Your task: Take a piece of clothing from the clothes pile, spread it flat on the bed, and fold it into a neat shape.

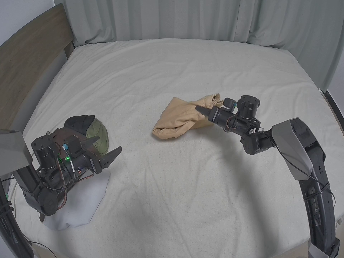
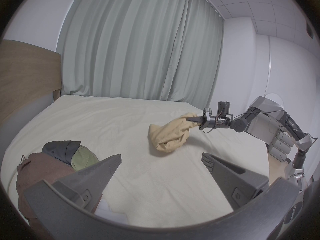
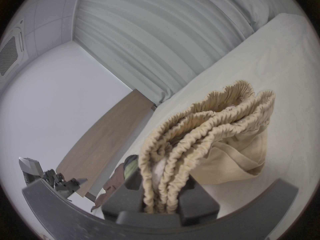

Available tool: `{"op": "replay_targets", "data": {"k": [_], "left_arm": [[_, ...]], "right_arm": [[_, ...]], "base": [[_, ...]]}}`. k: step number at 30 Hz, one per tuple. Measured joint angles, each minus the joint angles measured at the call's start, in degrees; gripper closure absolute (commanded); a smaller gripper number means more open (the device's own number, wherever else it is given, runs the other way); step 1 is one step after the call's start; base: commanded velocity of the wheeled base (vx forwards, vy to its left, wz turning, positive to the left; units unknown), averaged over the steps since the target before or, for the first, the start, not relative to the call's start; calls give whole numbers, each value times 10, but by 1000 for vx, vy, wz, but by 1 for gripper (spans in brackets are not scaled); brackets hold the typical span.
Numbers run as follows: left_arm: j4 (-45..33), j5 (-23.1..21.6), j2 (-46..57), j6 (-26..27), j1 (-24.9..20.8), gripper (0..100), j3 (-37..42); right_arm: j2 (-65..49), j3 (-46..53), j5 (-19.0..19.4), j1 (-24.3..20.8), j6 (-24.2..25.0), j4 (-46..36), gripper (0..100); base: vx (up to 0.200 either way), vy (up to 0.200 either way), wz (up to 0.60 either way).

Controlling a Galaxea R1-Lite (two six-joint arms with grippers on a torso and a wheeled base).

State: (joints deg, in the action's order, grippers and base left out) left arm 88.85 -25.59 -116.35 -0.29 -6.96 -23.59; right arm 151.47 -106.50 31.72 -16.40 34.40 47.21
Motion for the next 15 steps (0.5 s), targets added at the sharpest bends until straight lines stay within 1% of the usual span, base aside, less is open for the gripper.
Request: {"op": "replay_targets", "data": {"k": [4,15], "left_arm": [[0,0,0,0,0,0,0],[0,0,0,0,0,0,0]], "right_arm": [[-8,56,0,10,-20,11,100],[-23,172,0,17,-32,93,100]], "base": [[0,0,0],[0,0,0]]}}
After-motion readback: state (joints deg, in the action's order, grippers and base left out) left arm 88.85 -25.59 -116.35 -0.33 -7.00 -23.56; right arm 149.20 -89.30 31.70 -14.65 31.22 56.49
